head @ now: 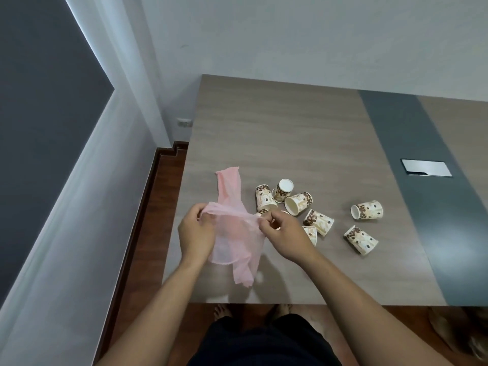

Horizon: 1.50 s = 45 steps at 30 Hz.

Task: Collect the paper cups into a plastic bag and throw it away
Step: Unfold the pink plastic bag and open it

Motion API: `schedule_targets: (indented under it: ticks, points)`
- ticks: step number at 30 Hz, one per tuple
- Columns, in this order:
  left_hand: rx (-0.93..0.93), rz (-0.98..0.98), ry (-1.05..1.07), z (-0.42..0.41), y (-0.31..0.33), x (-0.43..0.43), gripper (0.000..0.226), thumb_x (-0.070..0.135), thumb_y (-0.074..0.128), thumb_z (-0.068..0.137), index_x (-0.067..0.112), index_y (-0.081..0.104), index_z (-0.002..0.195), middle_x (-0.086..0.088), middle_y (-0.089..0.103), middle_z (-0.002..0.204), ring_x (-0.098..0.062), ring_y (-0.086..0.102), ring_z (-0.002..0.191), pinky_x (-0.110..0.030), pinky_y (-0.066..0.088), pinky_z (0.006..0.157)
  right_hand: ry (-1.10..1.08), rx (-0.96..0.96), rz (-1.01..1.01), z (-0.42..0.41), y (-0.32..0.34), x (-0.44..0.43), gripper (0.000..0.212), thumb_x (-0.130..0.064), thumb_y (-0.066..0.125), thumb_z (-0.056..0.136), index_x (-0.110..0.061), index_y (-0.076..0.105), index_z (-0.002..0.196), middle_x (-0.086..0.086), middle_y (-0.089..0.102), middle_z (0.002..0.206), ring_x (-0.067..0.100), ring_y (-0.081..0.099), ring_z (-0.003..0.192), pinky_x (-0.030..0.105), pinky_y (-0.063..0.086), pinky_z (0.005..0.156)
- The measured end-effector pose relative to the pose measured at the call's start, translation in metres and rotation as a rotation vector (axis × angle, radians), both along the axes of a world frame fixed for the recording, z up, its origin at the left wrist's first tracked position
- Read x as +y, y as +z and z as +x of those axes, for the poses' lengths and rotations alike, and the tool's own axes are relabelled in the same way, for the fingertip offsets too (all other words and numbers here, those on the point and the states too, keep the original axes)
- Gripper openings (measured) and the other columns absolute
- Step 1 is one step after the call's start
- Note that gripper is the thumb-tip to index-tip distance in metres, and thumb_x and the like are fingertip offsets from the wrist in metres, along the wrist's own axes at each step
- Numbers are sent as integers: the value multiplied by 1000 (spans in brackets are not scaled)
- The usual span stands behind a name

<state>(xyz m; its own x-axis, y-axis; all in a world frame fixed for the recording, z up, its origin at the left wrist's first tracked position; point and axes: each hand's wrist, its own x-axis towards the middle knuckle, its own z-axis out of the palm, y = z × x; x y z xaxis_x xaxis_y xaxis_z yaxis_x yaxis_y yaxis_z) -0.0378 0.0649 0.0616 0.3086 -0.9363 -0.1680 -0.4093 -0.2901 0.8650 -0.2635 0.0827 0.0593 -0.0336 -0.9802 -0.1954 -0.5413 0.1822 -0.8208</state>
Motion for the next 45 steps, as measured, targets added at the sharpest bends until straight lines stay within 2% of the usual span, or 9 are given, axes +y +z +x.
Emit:
schedule_targets:
  ticks: [4, 8, 14, 18, 21, 26, 33, 39, 45]
  points:
    - [-30, -95, 50, -8, 3, -3, 27, -3, 51, 109, 12, 73, 106, -1, 74, 93, -22, 65, 82, -7, 43, 59, 2, 145, -13, -6, -8, 7, 21, -19, 72, 95, -14, 58, 80, -6, 65, 73, 20, 63, 70, 42, 54, 69]
    - [-177, -201, -130, -6, -3, -4, 30, -2, 55, 109, 10, 79, 121, -8, 75, 84, -28, 66, 68, -40, 50, 61, -189, 86, 23, -3, -14, 8, 19, -34, 70, 94, -22, 58, 86, -1, 70, 80, 19, 62, 67, 44, 55, 71]
    - [-138, -208, -357, -4, -5, -20, 25, 0, 63, 104, 17, 80, 106, 24, 71, 87, 12, 67, 84, -6, 45, 66, 36, -99, 226, 8, -19, 13, 66, -90, 69, 83, -49, 54, 133, -17, 74, 112, -1, 72, 103, 26, 57, 89]
    - [-110, -48, -562, 2, -8, -33, 20, 30, 78, 102, 37, 75, 120, 7, 71, 85, -7, 64, 71, -28, 47, 64, -14, -52, 117, 9, -26, 0, 3, -19, 71, 101, -21, 71, 99, -8, 73, 75, -4, 66, 58, 21, 49, 60]
    - [-348, 149, -655, 14, -17, -31, 51, 44, 88, 90, 39, 57, 130, 6, 61, 96, -9, 61, 75, -33, 46, 62, -128, -108, 67, -1, -24, -12, 17, -8, 62, 97, -18, 69, 85, -7, 66, 66, -2, 57, 52, 18, 45, 54]
    - [-456, 277, -124, 30, -43, -24, 15, 24, 66, 103, 11, 71, 111, -15, 72, 117, -40, 70, 103, -38, 47, 80, -148, -204, 139, -12, -33, -24, 24, -5, 62, 97, -18, 81, 92, -11, 69, 63, 1, 55, 50, 20, 44, 47]
    - [498, 355, 543, -8, -51, -16, 38, 4, 44, 106, 2, 72, 132, -23, 76, 132, -43, 76, 119, -58, 65, 104, 118, -176, 330, -15, -45, -34, 30, -42, 70, 103, -15, 83, 99, -8, 71, 70, 2, 57, 62, 27, 45, 62]
    - [19, 153, 273, 6, -33, -11, 25, 30, 48, 104, 17, 68, 112, -2, 74, 107, -32, 69, 104, -43, 53, 82, 38, -118, 316, -37, -50, -64, 26, -21, 63, 108, -13, 85, 95, 13, 82, 90, 16, 61, 73, 35, 47, 73]
    - [-21, 271, -85, 38, -33, 7, 47, 67, 67, 99, 33, 71, 131, 17, 77, 118, -8, 73, 105, -34, 58, 83, -76, -882, 733, -62, -62, -102, 59, -37, 30, 103, -20, 71, 142, 7, 77, 131, 20, 67, 114, 49, 48, 105]
